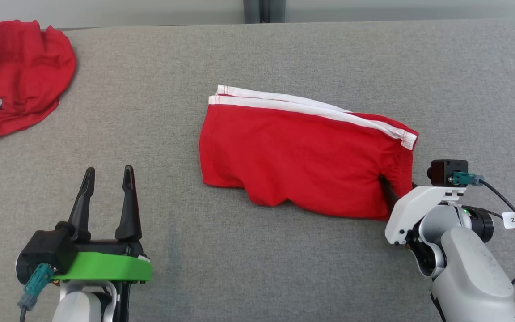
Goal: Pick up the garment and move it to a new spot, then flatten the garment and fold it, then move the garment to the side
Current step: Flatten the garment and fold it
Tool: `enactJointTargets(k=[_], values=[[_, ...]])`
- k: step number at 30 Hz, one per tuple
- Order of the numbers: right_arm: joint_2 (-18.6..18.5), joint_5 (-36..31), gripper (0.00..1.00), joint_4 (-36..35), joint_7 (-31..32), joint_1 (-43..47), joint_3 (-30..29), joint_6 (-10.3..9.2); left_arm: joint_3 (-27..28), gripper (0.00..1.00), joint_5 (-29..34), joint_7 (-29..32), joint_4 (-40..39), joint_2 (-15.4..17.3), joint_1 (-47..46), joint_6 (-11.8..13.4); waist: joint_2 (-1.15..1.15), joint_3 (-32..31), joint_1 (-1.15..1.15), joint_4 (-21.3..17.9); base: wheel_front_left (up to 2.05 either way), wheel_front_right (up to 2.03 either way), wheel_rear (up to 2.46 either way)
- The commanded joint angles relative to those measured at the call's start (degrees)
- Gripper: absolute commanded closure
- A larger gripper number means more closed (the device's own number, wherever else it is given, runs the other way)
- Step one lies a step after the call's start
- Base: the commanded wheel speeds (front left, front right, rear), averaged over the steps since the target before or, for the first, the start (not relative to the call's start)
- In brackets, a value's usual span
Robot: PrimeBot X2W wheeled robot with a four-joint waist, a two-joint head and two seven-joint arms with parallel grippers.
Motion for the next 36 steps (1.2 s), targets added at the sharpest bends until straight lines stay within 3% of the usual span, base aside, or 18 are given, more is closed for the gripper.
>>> enactJointTargets(k=[1,2,7,18,29,36], values=[[0.33,0.51,0.9,1.16,0.94,0.09,0.62,0.04,0.34,0.0,0.59,0.04,-0.31,-0.21,1.04,-0.13,0.0,-0.47,0.0,0.42,0.0,0.0,0.0],[0.12,0.89,1.0,1.34,1.09,-0.26,0.8,0.04,0.47,0.0,0.7,0.04,-0.54,-0.27,1.29,-0.14,0.0,-0.6,0.0,0.44,0.0,0.0,0.0],[-2.0,2.96,1.0,0.45,2.24,-1.56,1.66,0.04,0.77,0.0,1.1,0.04,-1.56,-0.53,2.38,-0.17,0.0,-1.18,0.0,-0.03,0.0,0.0,0.0],[-14.14,6.28,1.0,-2.05,7.36,-4.64,0.48,-0.01,-2.57,0.0,0.28,0.04,-4.11,-0.85,3.41,-0.2,0.0,-1.94,0.0,-2.06,0.0,0.0,0.0],[-14.65,6.27,1.0,4.84,5.73,-8.69,0.27,-0.01,-4.0,0.0,0.89,0.03,-3.39,-0.83,3.57,-0.14,0.0,-2.83,0.0,-1.84,0.0,0.0,0.0],[-13.39,10.9,1.0,4.09,6.93,-8.6,3.27,-0.01,-3.73,0.0,0.8,0.03,-3.26,-0.84,4.24,0.14,0.0,-3.69,0.0,-1.76,0.0,0.0,0.0]])
